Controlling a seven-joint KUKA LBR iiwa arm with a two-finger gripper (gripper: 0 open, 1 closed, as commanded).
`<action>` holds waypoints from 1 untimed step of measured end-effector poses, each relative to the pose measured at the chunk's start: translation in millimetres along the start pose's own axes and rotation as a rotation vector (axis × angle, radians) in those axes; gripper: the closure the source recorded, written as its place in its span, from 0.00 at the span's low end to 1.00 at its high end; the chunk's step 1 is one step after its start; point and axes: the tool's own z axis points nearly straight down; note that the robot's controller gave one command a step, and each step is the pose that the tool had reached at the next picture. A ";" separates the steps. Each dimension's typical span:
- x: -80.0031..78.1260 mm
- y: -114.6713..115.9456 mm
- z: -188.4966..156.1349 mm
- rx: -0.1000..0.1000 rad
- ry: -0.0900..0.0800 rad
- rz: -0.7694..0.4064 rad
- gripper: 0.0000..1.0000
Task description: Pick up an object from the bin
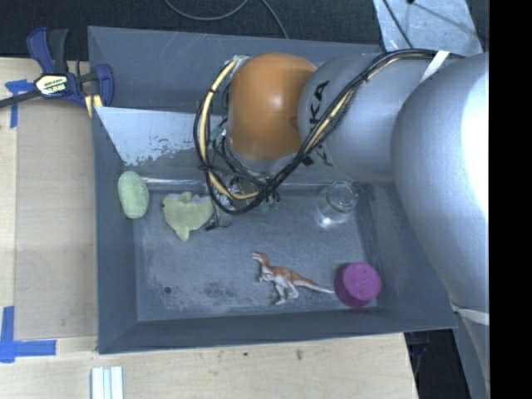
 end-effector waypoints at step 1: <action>0.8 0.0 -19.8 0.000 0.004 0.000 1.00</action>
Offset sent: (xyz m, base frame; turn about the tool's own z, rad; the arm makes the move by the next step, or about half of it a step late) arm -0.0001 0.0002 0.0583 0.0000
